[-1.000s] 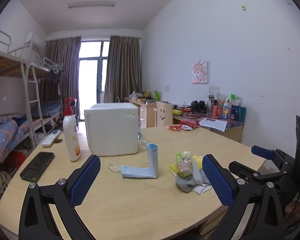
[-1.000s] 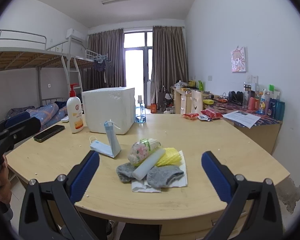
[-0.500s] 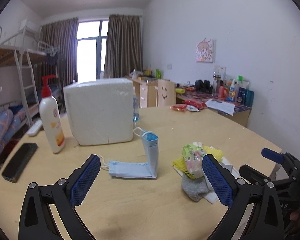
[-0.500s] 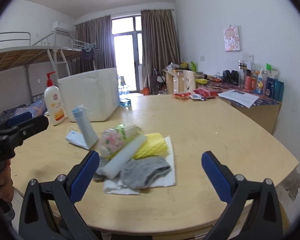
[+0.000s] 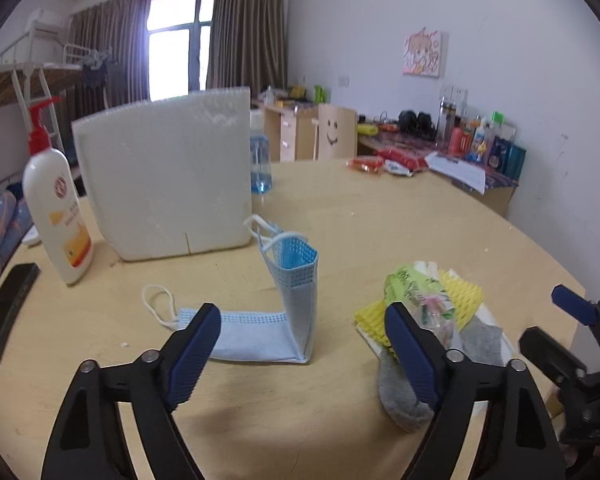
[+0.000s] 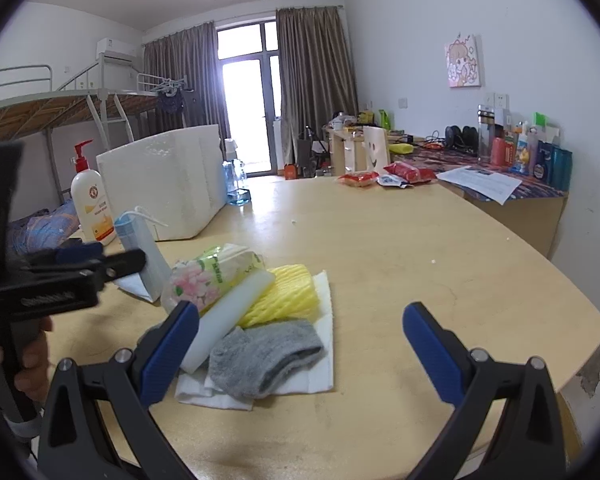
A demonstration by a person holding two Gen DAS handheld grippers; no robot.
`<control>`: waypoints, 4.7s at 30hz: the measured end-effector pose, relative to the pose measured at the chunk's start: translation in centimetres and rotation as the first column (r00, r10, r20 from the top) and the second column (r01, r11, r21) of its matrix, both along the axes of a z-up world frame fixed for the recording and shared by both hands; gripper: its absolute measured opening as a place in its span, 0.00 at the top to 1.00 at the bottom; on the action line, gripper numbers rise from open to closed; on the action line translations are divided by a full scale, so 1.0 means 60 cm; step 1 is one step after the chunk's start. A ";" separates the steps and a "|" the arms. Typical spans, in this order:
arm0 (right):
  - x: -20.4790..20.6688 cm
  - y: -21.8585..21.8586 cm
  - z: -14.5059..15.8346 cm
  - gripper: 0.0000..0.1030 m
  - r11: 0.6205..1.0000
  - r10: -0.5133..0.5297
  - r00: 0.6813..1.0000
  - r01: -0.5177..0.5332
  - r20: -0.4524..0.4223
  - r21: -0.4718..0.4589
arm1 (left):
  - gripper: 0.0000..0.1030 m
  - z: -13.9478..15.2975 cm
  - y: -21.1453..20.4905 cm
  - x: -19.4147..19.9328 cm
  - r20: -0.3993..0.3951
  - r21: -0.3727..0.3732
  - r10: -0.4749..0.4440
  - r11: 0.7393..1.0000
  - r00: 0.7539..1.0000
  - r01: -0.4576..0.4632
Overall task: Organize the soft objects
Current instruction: 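Move the left tool to the blue face mask and close on it, then grasp the floral tissue packet with the right tool while the left tool holds the mask, then carry the mask and tissue packet in both tools over the white foam box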
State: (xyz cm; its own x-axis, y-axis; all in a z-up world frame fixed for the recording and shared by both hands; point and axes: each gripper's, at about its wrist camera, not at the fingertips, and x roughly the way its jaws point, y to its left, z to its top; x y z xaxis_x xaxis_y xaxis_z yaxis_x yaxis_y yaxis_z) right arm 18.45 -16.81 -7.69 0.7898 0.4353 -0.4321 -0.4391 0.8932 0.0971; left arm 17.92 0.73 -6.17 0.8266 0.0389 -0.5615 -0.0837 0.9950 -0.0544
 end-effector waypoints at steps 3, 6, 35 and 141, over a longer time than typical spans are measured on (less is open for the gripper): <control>0.004 0.004 0.004 0.00 1.000 0.013 1.000 -0.013 0.002 -0.005 | 0.28 -0.008 0.001 0.018 -0.029 -0.014 0.003 1.000 1.000 -0.004; 0.010 0.009 0.004 0.00 1.000 0.023 1.000 -0.023 -0.001 -0.012 | 0.33 -0.015 0.005 0.037 -0.068 -0.038 0.005 0.999 0.998 -0.007; 0.043 0.142 0.004 0.33 0.977 0.133 0.986 -0.147 -0.099 -0.153 | 0.90 -0.004 0.062 0.059 -0.099 -0.111 -0.041 0.993 0.994 0.030; 0.130 0.264 0.273 0.70 0.900 0.425 0.888 -0.436 0.176 0.028 | 0.92 0.293 0.194 0.003 0.304 0.083 0.146 0.980 0.942 -0.179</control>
State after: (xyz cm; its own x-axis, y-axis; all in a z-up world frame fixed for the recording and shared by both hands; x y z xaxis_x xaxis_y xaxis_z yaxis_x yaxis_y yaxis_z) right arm 26.26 -0.94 8.69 0.5750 0.7711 -0.2734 -0.7934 0.6071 0.0435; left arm 18.12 12.34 11.44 0.9316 0.2333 -0.2789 -0.2415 0.9704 0.0052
